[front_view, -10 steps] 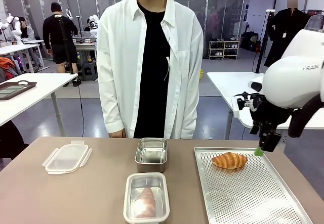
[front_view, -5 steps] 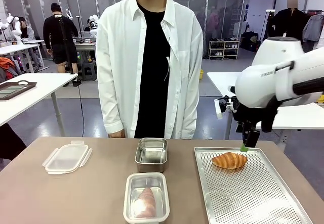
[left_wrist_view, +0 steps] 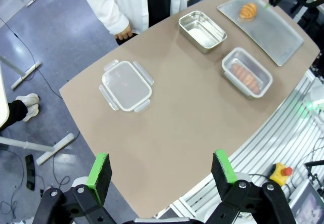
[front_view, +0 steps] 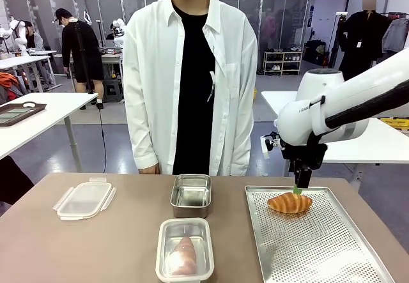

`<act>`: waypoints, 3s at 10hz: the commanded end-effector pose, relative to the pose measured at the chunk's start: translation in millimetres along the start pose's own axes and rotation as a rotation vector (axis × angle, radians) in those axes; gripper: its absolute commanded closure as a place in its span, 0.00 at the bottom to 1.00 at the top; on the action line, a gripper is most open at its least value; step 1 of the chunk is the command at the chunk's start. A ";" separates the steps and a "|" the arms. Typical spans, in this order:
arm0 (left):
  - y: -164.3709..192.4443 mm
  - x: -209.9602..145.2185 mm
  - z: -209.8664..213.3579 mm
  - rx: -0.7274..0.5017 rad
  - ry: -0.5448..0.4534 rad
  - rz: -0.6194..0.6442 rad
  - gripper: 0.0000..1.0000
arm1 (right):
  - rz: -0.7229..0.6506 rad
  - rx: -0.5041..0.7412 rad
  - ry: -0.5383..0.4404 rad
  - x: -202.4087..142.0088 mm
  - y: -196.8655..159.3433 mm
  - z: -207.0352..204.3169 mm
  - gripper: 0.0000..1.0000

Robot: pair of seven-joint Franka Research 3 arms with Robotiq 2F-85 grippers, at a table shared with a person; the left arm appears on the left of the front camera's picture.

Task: Place the bread into the airtight container.
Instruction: Pick up a Butter Roll and place it into an empty Airtight Container.

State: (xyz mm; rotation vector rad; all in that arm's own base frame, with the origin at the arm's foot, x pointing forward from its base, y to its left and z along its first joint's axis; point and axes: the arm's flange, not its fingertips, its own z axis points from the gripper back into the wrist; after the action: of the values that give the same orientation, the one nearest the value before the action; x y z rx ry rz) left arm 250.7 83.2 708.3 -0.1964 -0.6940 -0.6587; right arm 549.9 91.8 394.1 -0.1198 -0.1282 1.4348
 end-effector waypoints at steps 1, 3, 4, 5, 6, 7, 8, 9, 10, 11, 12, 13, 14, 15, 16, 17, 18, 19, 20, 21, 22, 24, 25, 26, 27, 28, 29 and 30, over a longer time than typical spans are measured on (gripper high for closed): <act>0.1 0.7 1.5 -0.001 -0.002 -0.007 0.00 | -0.006 0.006 0.032 0.8 -15.5 -18.4 0.00; 0.1 0.7 1.5 -0.001 -0.002 -0.007 0.00 | 0.010 0.023 0.046 0.4 -19.5 -37.1 0.00; 0.1 0.7 1.5 -0.001 -0.002 -0.007 0.00 | 0.014 0.020 0.058 0.4 -22.0 -45.1 0.00; 0.1 0.7 1.5 -0.001 -0.002 -0.007 0.00 | 0.002 0.025 0.063 -0.7 -24.8 -52.3 0.00; 0.1 0.7 1.5 -0.001 -0.002 -0.007 0.00 | 0.000 0.030 0.069 -1.7 -26.0 -56.9 0.00; 0.1 0.7 1.5 -0.001 -0.002 -0.007 0.00 | 0.003 0.032 0.060 -1.9 -28.0 -61.2 0.00; 0.1 0.7 1.5 -0.001 -0.002 -0.007 0.00 | 0.008 0.031 0.056 -2.2 -30.2 -68.0 0.00; 0.1 0.7 1.5 -0.001 -0.002 -0.007 0.00 | 0.012 0.061 0.049 -2.6 -31.8 -75.2 0.00; 0.1 0.7 1.5 -0.001 -0.002 -0.007 0.00 | 0.011 0.075 0.038 -3.2 -33.5 -81.4 0.00; 0.1 0.7 1.5 -0.001 -0.002 -0.007 0.00 | 0.012 0.080 0.047 -3.7 -35.5 -87.3 0.00; 0.1 0.7 1.5 -0.001 -0.002 -0.007 0.00 | 0.010 0.093 0.052 -3.6 -36.4 -93.3 0.00; 0.1 0.7 1.5 -0.001 -0.002 -0.007 0.00 | 0.009 0.100 0.049 -3.6 -36.8 -98.0 0.00; 0.1 0.7 1.5 -0.001 -0.002 -0.007 0.00 | 0.015 0.106 0.039 -3.7 -38.0 -102.1 0.00; 0.1 0.7 1.5 -0.001 -0.002 -0.007 0.00 | 0.024 0.108 0.038 -4.7 -38.8 -105.9 0.00; 0.1 0.7 1.5 -0.001 -0.002 -0.007 0.00 | 0.029 0.114 0.033 -5.7 -39.7 -108.9 0.06; 0.1 0.7 1.5 -0.001 -0.002 -0.007 0.00 | 0.025 0.116 0.027 -6.6 -40.3 -109.9 0.19; 0.1 0.7 1.5 -0.001 -0.002 -0.007 0.00 | 0.023 0.120 0.026 -6.9 -41.0 -109.9 0.26; 0.1 0.7 1.5 -0.001 -0.002 -0.007 0.00 | 0.021 0.120 0.024 -6.6 -41.3 -109.1 0.39; 0.1 0.7 1.5 -0.001 -0.002 -0.007 0.00 | 0.021 0.117 0.023 -6.2 -41.6 -107.2 0.46; 0.1 0.7 1.5 -0.001 -0.002 -0.007 0.00 | 0.015 0.120 0.025 -6.1 -42.1 -105.1 0.59; 0.1 0.7 1.5 -0.001 -0.002 -0.007 0.00 | -0.003 0.132 0.024 -5.5 -42.4 -97.9 0.63; 0.1 0.7 1.5 -0.001 -0.002 -0.007 0.00 | -0.030 0.120 0.025 -4.7 -43.8 -70.5 0.63; 0.1 0.7 1.5 -0.001 -0.002 -0.007 0.00 | -0.048 0.119 0.031 -3.5 -44.0 -52.6 0.63; 0.1 0.7 1.5 -0.001 -0.002 -0.007 0.00 | -0.082 0.116 -0.002 -0.3 -43.2 -31.0 0.63; 0.1 0.7 1.5 -0.001 -0.002 -0.007 0.00 | -0.103 0.114 -0.023 5.6 -40.6 -6.4 0.63; 0.1 0.7 1.5 -0.001 -0.002 -0.007 0.00 | -0.102 0.115 -0.013 13.9 -36.9 14.6 0.63; 0.1 0.7 1.5 -0.001 -0.002 -0.007 0.00 | -0.111 0.109 -0.002 26.5 -32.2 34.0 0.63; 0.1 0.7 1.5 -0.001 -0.002 -0.007 0.00 | -0.114 0.102 0.004 43.2 -27.8 51.0 0.63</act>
State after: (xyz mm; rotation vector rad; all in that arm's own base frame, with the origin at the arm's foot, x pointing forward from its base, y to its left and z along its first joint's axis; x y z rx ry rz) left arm 250.7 83.2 708.2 -0.1964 -0.6939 -0.6587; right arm 575.8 115.7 443.1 -0.0269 -0.0731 1.3543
